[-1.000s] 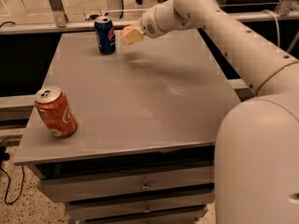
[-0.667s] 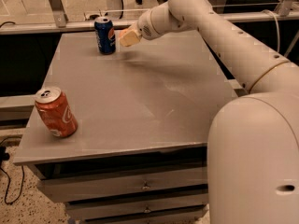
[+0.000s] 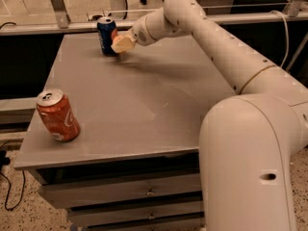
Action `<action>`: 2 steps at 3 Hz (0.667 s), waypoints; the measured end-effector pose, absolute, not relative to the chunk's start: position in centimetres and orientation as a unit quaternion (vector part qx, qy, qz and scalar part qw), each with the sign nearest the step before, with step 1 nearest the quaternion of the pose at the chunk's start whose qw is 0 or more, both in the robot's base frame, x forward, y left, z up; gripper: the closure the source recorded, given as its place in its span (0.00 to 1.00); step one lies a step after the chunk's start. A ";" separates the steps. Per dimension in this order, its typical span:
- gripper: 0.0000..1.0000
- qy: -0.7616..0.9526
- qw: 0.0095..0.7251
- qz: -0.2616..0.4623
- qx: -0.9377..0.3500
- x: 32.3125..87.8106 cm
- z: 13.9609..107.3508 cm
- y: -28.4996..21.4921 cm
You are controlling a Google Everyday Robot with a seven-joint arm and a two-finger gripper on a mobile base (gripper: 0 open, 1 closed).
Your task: Move orange near pepsi can
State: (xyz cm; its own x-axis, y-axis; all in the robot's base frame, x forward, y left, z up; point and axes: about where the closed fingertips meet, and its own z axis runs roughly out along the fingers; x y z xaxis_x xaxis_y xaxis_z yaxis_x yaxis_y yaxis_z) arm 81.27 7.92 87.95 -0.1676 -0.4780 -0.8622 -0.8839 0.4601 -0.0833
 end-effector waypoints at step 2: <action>0.00 0.729 0.433 0.243 -0.471 81.0 86.7 9.4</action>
Offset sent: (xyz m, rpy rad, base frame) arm -0.0051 0.0152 -0.0146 0.0054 0.0378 0.0298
